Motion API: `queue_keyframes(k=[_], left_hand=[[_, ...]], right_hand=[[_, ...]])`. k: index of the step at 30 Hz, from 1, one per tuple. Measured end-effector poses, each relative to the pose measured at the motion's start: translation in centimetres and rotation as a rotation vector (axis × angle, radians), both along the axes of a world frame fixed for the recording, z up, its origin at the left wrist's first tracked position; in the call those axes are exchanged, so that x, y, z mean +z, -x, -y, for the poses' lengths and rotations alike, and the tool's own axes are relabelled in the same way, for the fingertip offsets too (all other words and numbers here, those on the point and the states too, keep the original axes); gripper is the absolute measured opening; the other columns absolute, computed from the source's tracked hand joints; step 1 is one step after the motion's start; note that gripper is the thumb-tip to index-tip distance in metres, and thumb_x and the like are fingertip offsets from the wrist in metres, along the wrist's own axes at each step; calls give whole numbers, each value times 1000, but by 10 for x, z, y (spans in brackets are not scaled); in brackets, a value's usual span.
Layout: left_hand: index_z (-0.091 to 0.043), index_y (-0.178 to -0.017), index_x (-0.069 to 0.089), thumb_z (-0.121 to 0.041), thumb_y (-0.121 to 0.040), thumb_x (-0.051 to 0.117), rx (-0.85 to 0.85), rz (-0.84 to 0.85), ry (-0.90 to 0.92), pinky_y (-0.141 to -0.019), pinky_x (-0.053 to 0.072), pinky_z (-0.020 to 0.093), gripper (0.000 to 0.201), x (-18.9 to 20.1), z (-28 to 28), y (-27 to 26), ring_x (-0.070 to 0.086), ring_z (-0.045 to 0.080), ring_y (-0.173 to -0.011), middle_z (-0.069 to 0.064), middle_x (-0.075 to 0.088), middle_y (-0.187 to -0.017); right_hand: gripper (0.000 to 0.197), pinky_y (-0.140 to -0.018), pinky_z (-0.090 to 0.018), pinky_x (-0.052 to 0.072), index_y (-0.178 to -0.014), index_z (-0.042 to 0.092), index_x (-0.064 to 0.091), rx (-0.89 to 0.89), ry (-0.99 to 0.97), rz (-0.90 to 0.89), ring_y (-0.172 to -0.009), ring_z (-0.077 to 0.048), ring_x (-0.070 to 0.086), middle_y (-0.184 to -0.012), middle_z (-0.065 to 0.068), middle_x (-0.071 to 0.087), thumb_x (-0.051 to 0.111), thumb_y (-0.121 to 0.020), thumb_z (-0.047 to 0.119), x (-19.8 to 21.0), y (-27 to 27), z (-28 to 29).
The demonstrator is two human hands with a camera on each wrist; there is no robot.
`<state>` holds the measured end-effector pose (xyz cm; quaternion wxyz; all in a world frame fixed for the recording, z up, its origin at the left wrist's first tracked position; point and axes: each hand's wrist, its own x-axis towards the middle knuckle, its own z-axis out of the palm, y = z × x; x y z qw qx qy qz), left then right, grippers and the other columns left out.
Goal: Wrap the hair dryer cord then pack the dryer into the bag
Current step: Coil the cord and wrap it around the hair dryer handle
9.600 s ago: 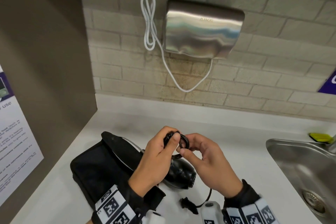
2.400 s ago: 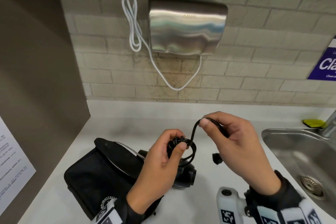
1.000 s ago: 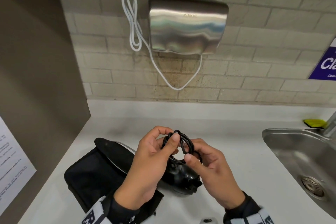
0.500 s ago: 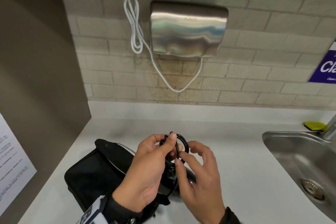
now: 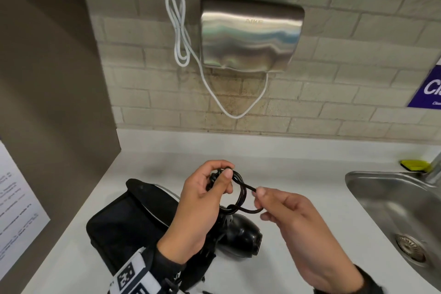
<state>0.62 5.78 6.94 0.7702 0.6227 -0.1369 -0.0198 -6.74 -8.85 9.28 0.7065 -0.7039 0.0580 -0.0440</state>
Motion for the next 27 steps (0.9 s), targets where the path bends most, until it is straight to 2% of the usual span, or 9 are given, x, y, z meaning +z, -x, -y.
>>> queue_keyframes(k=[2, 5, 10, 12, 14, 17, 19, 22, 27], left_hand=[[-29, -97, 70, -25, -95, 60, 1, 40, -28, -83, 44, 26, 10, -2, 1, 0, 55, 7, -75, -6, 58, -68], [-28, -98, 67, -26, -96, 59, 10, 131, -105, -82, 44, 18, 9, -5, 2, -1, 62, 4, -83, -10, 67, -79], [-34, -100, 62, -28, -97, 56, 84, 275, -252, -76, 45, 14, 9, -9, 2, -1, 62, 7, -86, -17, 68, -97], [-36, -99, 61, -32, -96, 54, 115, 307, -269, -77, 46, 13, 9, -10, 0, -4, 63, 6, -87, -19, 68, -98], [-38, -98, 61, -39, -94, 53, 131, 331, -290, -77, 46, 11, 9, -12, -2, -6, 63, 3, -84, -21, 68, -101], [-34, -98, 61, -40, -93, 52, 135, 391, -340, -79, 45, 8, 12, -12, -4, -5, 64, -3, -91, -30, 66, -104], [-30, -98, 61, -38, -94, 51, 136, 440, -379, -79, 45, 5, 13, -13, -4, -5, 64, -5, -96, -34, 64, -104], [-28, -97, 62, -41, -96, 48, 116, 477, -409, -73, 46, 9, 19, -14, -5, -6, 65, -1, -89, -42, 62, -100], [-28, -97, 62, -44, -97, 47, 33, 445, -428, -67, 50, 17, 22, -15, -12, -6, 67, 4, -74, -21, 72, -99]], right_hand=[[47, -83, -35, 46, -77, 2, 72, 38, -65, -13, -77, -17, 59, -81, -6, 69, 73, -70, 48, 2, 1, 3], [27, -77, -34, 56, -72, 4, 71, 49, -296, -65, -79, -26, 67, -74, -12, 69, 74, -83, 29, 7, 2, 2], [26, -63, -37, 57, -89, 0, 65, -41, -762, -185, -57, -22, 59, -48, 0, 42, 62, -86, 26, 13, 0, 1], [35, -62, -36, 59, -96, -5, 71, 11, -878, -192, -53, -21, 57, -50, 1, 43, 77, -76, 24, 14, 0, 3], [49, -61, -37, 57, -95, -7, 75, 84, -937, -158, -51, -20, 56, -53, 0, 44, 93, -54, 13, 14, 1, 5], [48, -56, -34, 56, -91, -6, 75, 77, -979, -110, -49, -19, 54, -55, -1, 45, 94, -49, 7, 11, 1, 7], [26, -57, -33, 59, -87, -2, 73, 4, -963, -96, -46, -17, 54, -53, -1, 46, 82, -71, 16, 11, 0, 3], [22, -43, -24, 52, -90, 3, 64, -80, -866, -111, -34, -11, 44, -52, 0, 44, 55, -90, 23, 13, 1, 1], [25, -32, -18, 27, -90, 3, 66, -67, -567, -108, -32, -6, 24, -57, -2, 46, 49, -97, 20, 15, 2, 8]])
